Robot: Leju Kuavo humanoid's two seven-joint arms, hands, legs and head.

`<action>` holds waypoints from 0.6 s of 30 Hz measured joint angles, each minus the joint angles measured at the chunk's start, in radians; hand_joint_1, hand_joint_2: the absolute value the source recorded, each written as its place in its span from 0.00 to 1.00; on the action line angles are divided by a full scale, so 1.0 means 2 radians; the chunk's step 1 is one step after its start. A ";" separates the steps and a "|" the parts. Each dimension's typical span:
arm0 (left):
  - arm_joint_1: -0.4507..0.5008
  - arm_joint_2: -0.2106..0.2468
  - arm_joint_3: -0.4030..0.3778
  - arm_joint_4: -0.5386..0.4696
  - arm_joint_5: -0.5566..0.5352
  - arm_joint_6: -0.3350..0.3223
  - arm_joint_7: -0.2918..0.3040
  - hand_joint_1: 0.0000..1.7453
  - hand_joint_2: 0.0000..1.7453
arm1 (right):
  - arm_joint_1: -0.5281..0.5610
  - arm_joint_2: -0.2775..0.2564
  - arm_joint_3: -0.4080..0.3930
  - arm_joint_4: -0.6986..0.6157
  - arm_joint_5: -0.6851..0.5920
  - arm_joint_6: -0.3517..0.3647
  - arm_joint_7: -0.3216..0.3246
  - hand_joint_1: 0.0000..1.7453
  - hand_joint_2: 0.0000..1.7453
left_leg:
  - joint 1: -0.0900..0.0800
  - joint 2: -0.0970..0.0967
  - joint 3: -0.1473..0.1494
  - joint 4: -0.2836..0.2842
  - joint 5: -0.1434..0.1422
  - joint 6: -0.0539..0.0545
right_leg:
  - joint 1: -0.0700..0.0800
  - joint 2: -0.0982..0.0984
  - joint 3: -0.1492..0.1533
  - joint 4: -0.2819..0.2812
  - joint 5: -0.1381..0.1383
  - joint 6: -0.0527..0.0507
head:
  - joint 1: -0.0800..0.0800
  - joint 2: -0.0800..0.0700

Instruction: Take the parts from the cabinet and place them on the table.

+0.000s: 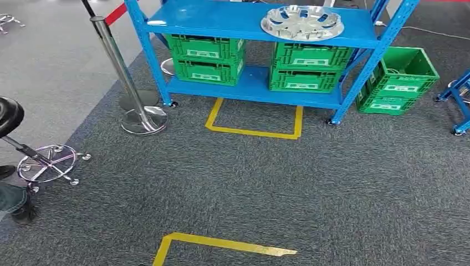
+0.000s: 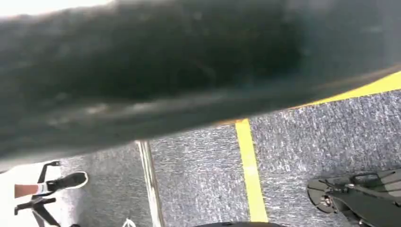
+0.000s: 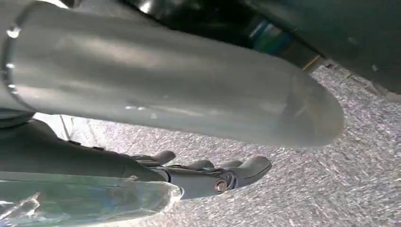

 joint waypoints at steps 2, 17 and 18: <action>0.000 0.000 0.001 0.000 0.000 0.000 0.000 0.00 0.00 | 0.000 0.000 -0.001 0.000 -0.002 0.001 0.000 0.00 0.00 | 0.000 0.000 0.000 0.000 0.000 0.000 | 0.000 0.000 0.000 0.000 0.000 0.001 | 0.000 0.000; 0.000 0.000 0.003 0.000 -0.001 0.001 0.000 0.00 0.00 | 0.000 0.000 -0.004 0.000 -0.006 0.004 -0.002 0.00 0.00 | 0.001 0.000 0.000 0.000 0.001 0.000 | 0.001 0.000 0.004 0.000 0.000 0.001 | 0.000 0.000; 0.000 0.000 0.003 0.000 -0.001 0.001 -0.001 0.00 0.00 | 0.000 0.000 -0.004 0.000 -0.006 0.004 -0.002 0.00 0.00 | 0.001 0.000 0.000 0.000 0.001 0.000 | 0.001 0.000 0.003 0.000 0.000 0.001 | 0.000 0.000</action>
